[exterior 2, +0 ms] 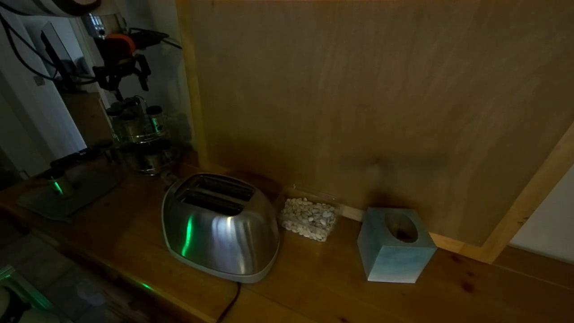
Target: Turn the seasoning rack around, pick up the white container and put it in the slot of the rack
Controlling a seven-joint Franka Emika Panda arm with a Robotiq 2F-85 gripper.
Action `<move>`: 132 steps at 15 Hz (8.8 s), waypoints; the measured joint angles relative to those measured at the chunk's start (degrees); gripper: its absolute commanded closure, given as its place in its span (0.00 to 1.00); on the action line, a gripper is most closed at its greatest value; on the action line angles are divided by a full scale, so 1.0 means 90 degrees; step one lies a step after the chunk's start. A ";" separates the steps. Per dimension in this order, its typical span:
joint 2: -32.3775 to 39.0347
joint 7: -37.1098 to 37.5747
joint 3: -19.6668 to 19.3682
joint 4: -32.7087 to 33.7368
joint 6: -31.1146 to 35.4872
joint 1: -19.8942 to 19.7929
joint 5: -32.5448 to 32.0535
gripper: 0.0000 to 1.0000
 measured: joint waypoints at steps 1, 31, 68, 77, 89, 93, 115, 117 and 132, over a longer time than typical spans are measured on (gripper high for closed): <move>0.0032 -0.0026 0.0000 0.0008 0.0001 -0.0009 -0.0004 0.38; 0.0192 0.1068 0.0078 0.0139 -0.0338 -0.0030 -0.0314 0.72; 0.0467 0.7214 0.0490 0.0522 -0.0948 -0.0008 -0.1233 0.92; 0.0831 0.9019 0.0520 0.0960 -0.1439 -0.0024 -0.1442 0.72; 0.1118 1.0832 0.0493 0.1350 -0.2003 -0.0027 -0.1448 0.93; 0.1310 1.1728 0.0493 0.1609 -0.2415 -0.0002 -0.1441 0.97; 0.1562 1.3498 0.0245 0.1909 -0.2220 0.0001 -0.0827 0.01; 0.1562 1.3641 0.0242 0.1929 -0.2220 0.0001 -0.0836 0.00; 0.0895 1.4480 0.0434 0.2124 -0.2218 0.0129 -0.0887 0.00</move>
